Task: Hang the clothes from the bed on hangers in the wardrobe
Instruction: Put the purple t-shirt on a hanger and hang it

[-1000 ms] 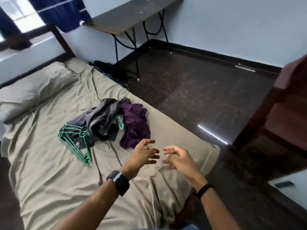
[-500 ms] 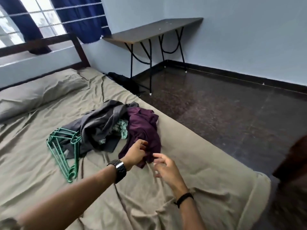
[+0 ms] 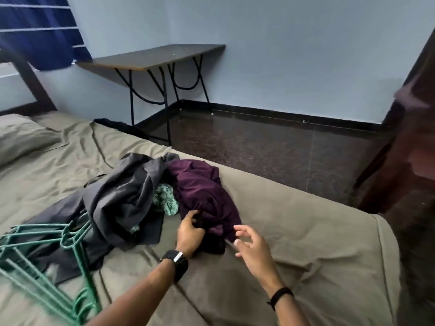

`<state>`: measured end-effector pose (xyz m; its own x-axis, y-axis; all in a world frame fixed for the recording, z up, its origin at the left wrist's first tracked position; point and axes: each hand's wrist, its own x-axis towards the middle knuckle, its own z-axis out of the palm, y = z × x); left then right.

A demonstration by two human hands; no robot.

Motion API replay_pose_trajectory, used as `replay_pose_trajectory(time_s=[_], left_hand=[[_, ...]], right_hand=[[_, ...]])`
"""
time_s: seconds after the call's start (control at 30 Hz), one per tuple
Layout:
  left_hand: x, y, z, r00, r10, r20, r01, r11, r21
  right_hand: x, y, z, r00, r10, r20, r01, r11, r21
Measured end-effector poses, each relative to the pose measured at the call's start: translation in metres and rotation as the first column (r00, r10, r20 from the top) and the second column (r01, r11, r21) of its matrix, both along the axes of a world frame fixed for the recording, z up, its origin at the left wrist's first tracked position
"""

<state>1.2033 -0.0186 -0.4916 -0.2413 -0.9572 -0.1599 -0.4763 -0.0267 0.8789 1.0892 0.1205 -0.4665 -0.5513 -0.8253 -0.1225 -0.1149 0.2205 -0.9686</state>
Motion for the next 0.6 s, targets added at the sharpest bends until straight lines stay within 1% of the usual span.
replay_pose_trajectory(time_s=[0.03,0.1,0.17,0.2,0.23,0.3,0.33,0.37,0.4,0.47,0.53,0.6], left_hand=[[0.001,0.002,0.002,0.995,0.013,-0.094,-0.007,0.998,0.064],[0.001,0.015,0.007,0.964,0.008,-0.266,0.042,0.983,0.18],[0.0,0.037,0.008,0.921,-0.065,-0.384,0.171,0.953,0.25],[0.001,0.051,0.007,0.896,-0.122,-0.426,0.253,0.93,0.266],[0.003,0.064,0.005,0.871,-0.186,-0.454,0.332,0.905,0.265],[0.012,0.085,-0.003,0.84,-0.294,-0.456,0.441,0.859,0.259],[0.016,0.092,-0.006,0.837,-0.323,-0.442,0.468,0.841,0.272],[0.023,0.096,-0.009,0.834,-0.323,-0.446,0.48,0.824,0.301],[0.028,0.097,-0.01,0.835,-0.301,-0.461,0.477,0.814,0.332],[0.034,0.093,-0.01,0.859,-0.202,-0.471,0.402,0.835,0.376],[0.034,0.087,-0.01,0.866,-0.022,-0.5,0.271,0.86,0.432],[0.03,0.077,-0.009,0.832,0.152,-0.533,0.124,0.887,0.445]], right_hand=[[0.002,-0.006,0.0,0.998,-0.037,-0.041,0.037,0.999,-0.003],[0.007,-0.021,0.006,0.984,-0.09,-0.151,0.086,0.996,-0.034],[0.013,-0.036,0.014,0.955,-0.112,-0.273,0.098,0.993,-0.062],[0.018,-0.043,0.018,0.936,-0.097,-0.337,0.092,0.995,-0.031],[0.021,-0.047,0.02,0.911,-0.059,-0.408,0.088,0.995,0.052],[0.024,-0.047,0.019,0.817,0.103,-0.568,0.096,0.946,0.31],[0.022,-0.044,0.017,0.775,0.185,-0.604,0.093,0.912,0.399],[0.021,-0.038,0.013,0.762,0.239,-0.602,0.07,0.893,0.444],[0.017,-0.032,0.011,0.767,0.259,-0.587,0.042,0.893,0.448],[0.009,-0.019,0.011,0.79,0.252,-0.559,0.0,0.911,0.411],[0.001,-0.008,0.014,0.818,0.257,-0.514,-0.045,0.92,0.389],[-0.005,0.003,0.019,0.847,0.273,-0.455,-0.09,0.919,0.385]])
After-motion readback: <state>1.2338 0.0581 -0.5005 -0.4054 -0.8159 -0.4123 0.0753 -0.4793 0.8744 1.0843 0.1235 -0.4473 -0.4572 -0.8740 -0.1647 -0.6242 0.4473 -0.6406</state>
